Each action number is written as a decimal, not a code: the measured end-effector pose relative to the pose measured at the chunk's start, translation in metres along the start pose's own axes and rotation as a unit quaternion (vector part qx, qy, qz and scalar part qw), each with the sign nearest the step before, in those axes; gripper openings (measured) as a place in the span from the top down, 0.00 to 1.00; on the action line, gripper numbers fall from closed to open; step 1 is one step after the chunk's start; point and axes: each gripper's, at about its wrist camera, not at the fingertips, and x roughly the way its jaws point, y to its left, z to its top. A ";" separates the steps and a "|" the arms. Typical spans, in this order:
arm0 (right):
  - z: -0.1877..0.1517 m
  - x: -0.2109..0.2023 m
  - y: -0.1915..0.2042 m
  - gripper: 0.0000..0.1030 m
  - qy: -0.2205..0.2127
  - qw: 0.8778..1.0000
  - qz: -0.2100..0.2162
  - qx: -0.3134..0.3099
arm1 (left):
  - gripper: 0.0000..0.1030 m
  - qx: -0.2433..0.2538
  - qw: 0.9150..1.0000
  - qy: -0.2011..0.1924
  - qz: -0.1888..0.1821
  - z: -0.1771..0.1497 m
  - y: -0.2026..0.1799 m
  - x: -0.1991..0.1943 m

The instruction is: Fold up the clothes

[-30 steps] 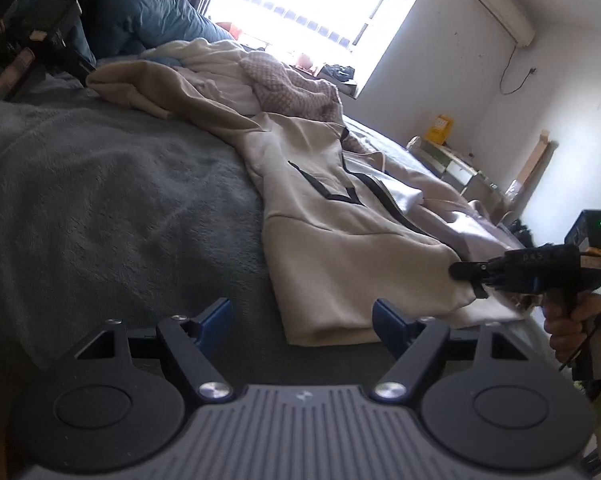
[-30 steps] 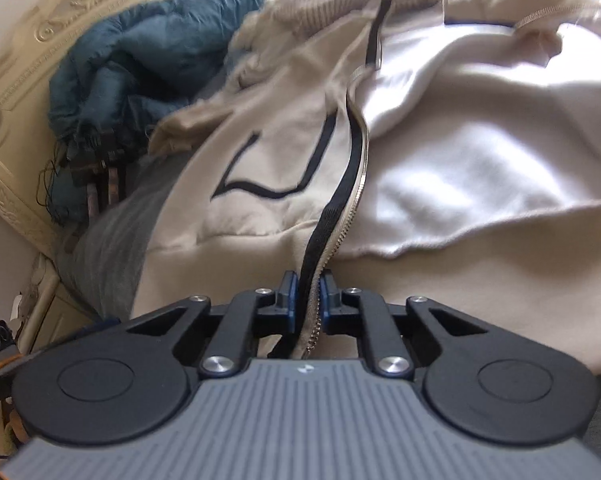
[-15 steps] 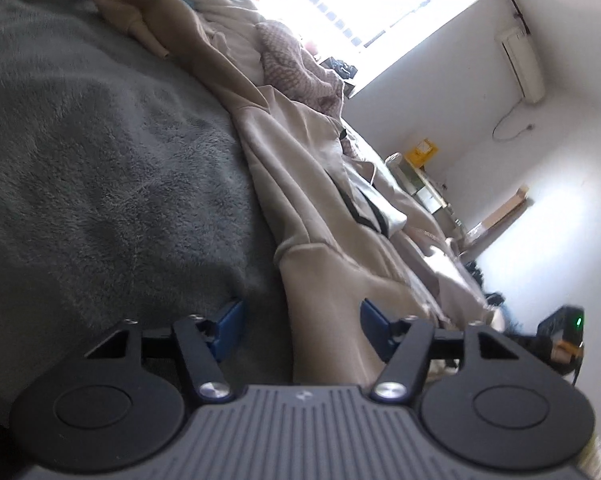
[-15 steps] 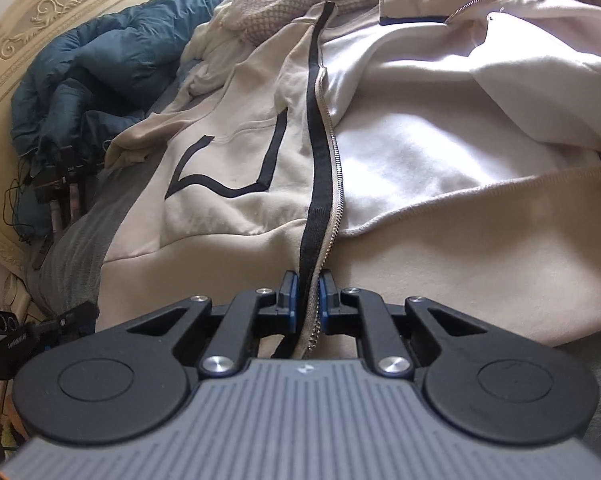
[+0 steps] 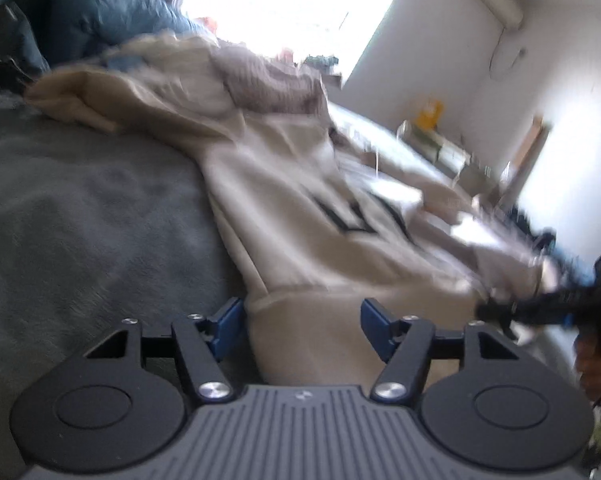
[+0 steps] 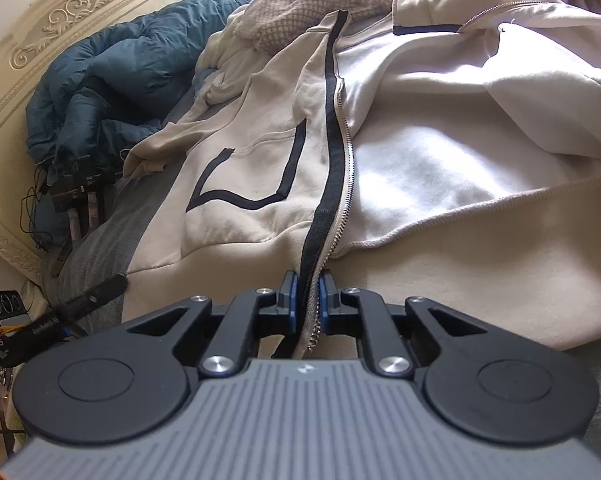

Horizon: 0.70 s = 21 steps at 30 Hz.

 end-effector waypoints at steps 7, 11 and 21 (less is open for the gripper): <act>0.000 -0.007 0.007 0.91 -0.023 0.999 0.025 -0.015 | 0.88 -0.201 0.968 -0.016 -0.148 -0.007 0.062 -0.015; -0.004 0.000 0.003 0.91 -0.012 0.999 0.036 -0.010 | 0.81 -0.237 0.963 0.017 -0.124 -0.027 0.086 -0.014; -0.015 0.013 -0.011 0.90 0.006 0.999 0.036 0.011 | 0.48 -0.206 0.971 0.027 -0.118 -0.039 0.065 -0.017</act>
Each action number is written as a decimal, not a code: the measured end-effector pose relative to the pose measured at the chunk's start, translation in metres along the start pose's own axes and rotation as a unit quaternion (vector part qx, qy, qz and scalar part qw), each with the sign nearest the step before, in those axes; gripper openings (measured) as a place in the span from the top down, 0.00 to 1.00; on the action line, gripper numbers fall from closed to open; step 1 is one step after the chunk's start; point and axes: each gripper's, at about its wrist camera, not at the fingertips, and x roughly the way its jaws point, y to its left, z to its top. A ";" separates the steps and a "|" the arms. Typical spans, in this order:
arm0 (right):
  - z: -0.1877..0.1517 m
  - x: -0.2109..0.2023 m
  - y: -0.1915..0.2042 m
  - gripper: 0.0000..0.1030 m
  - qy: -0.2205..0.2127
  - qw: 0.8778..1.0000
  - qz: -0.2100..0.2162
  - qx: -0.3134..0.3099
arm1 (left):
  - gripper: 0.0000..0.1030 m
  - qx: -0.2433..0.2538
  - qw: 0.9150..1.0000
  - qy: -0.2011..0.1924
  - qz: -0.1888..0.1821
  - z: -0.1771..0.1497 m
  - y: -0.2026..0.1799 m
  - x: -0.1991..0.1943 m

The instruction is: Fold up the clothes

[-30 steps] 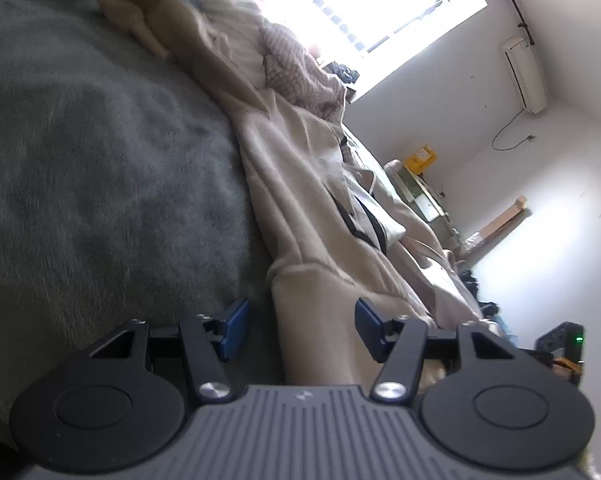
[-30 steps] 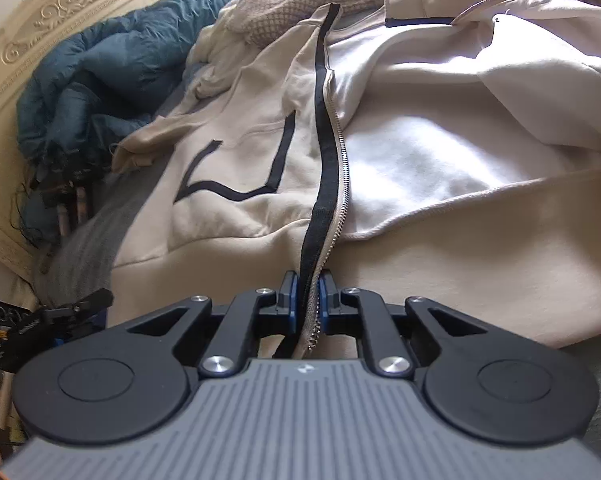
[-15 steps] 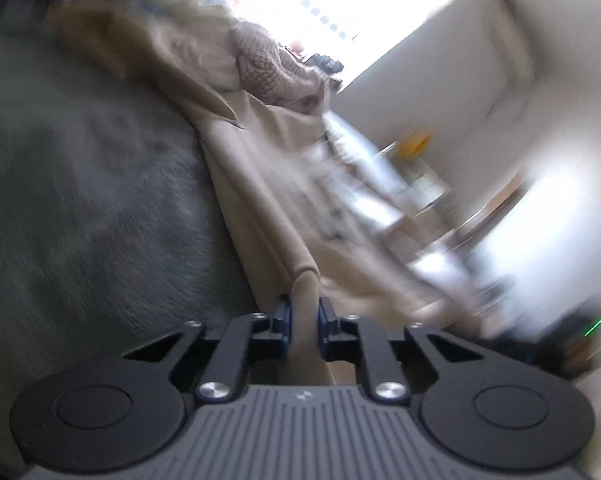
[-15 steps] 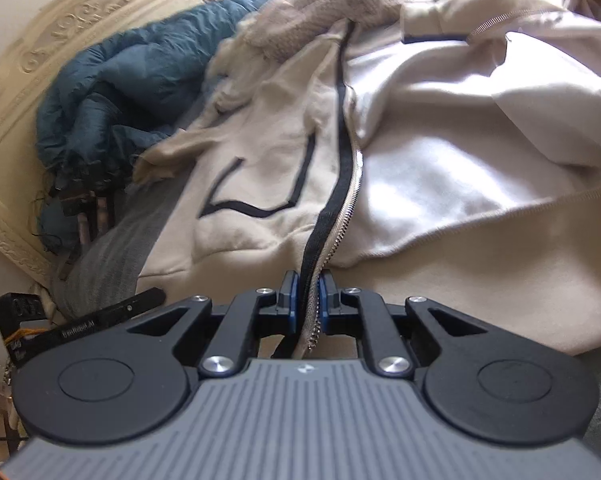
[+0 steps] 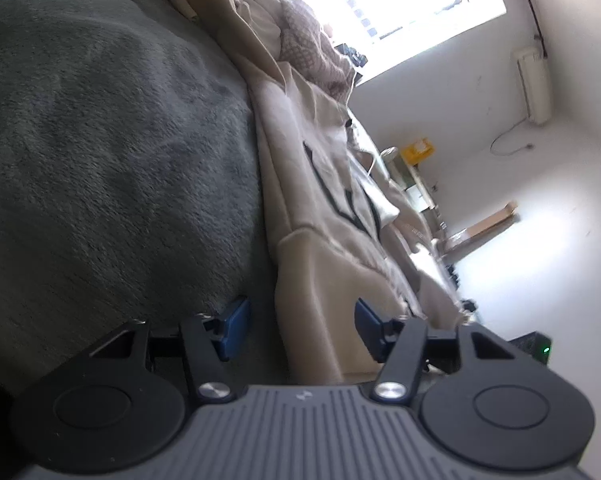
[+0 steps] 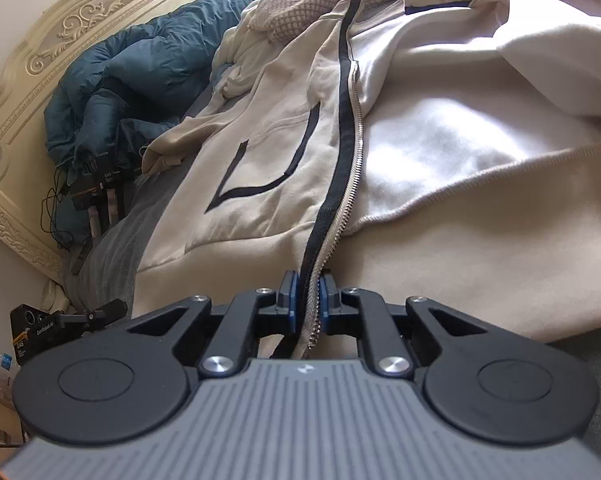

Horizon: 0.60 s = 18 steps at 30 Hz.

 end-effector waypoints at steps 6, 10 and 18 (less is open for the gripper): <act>-0.011 -0.024 -0.017 0.78 -0.031 0.998 -0.011 0.054 | 0.59 -0.005 1.000 0.006 0.014 0.001 -0.001 0.003; -0.028 -0.060 -0.038 0.69 -0.064 0.990 -0.016 0.124 | 0.54 -0.015 1.000 0.011 0.005 -0.003 -0.001 0.004; -0.056 -0.060 -0.087 0.68 -0.087 0.957 0.027 0.275 | 0.49 -0.036 0.999 0.018 -0.002 -0.012 -0.009 0.017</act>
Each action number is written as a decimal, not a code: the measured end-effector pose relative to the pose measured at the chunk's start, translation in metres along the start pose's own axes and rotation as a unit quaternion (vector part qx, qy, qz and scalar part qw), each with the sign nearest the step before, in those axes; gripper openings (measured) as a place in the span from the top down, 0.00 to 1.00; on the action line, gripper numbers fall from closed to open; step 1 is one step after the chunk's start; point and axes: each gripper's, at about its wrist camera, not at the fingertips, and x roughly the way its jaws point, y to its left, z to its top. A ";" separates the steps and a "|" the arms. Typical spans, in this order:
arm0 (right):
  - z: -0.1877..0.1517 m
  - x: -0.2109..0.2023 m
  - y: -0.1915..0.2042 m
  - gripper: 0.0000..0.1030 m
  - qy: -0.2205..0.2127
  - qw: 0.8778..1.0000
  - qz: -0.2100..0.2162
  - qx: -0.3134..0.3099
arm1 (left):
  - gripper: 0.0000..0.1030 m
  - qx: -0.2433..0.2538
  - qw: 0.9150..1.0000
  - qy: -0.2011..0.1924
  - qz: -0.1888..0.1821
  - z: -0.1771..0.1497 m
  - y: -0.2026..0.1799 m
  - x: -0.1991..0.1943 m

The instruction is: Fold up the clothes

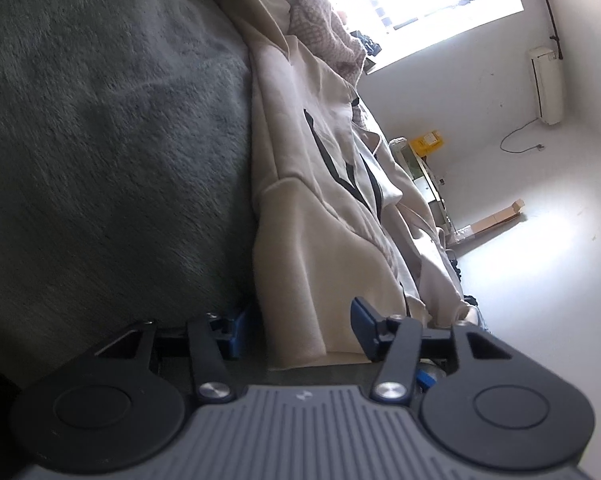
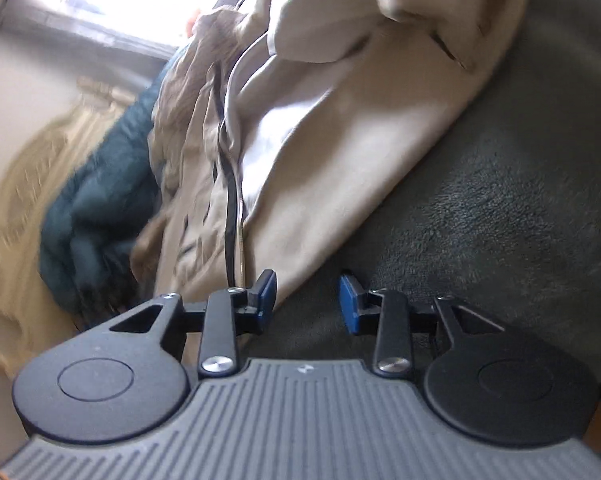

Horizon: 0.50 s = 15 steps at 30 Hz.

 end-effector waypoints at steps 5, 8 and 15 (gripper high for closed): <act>0.009 0.017 -0.014 0.82 -0.038 0.998 0.032 0.040 | 0.86 0.001 1.000 -0.012 0.027 -0.003 -0.006 0.006; 0.008 0.015 -0.007 0.95 -0.051 0.999 0.011 0.010 | 0.93 -0.015 1.000 0.000 0.017 -0.001 -0.002 0.005; -0.020 -0.044 0.034 0.98 -0.101 0.992 0.017 -0.078 | 0.95 -0.007 0.999 -0.037 -0.015 0.008 -0.017 -0.033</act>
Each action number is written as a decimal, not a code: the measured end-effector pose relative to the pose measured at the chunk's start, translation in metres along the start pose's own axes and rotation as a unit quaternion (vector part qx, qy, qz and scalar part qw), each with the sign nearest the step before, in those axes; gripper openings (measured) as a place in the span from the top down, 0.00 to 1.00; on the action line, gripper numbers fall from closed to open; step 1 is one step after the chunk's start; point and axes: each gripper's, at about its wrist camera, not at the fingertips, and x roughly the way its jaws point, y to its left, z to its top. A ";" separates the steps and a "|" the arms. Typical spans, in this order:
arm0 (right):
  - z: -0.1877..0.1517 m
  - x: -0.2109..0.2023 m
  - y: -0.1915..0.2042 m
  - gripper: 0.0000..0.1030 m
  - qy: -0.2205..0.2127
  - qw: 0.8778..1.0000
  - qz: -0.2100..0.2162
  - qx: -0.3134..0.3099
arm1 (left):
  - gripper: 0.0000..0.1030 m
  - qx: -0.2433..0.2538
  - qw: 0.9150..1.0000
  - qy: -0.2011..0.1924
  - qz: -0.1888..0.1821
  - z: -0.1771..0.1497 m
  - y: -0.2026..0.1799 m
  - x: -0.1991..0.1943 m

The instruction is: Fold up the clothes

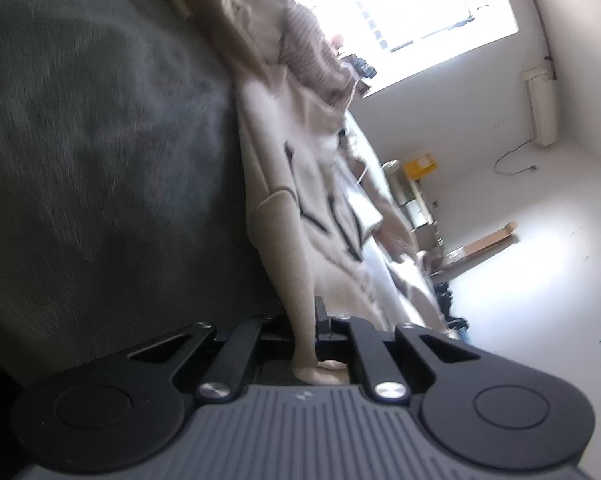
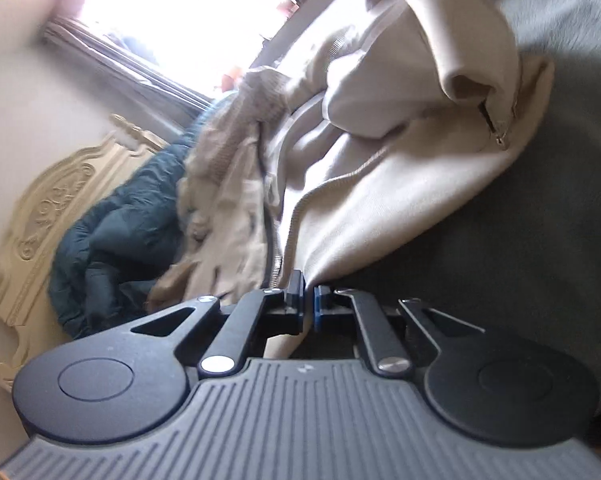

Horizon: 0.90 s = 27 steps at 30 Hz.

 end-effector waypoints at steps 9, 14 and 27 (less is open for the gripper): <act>-0.037 -0.022 -0.027 0.98 0.034 0.998 -0.036 0.048 | 0.95 -0.005 0.999 0.027 0.036 -0.009 0.018 0.007; -0.047 -0.028 -0.029 0.99 0.033 0.998 -0.038 0.047 | 0.95 0.008 0.999 0.029 0.042 -0.006 0.018 0.012; -0.033 -0.063 0.013 0.93 0.029 0.983 -0.115 -0.137 | 0.95 0.039 0.998 0.017 0.048 -0.012 0.015 0.018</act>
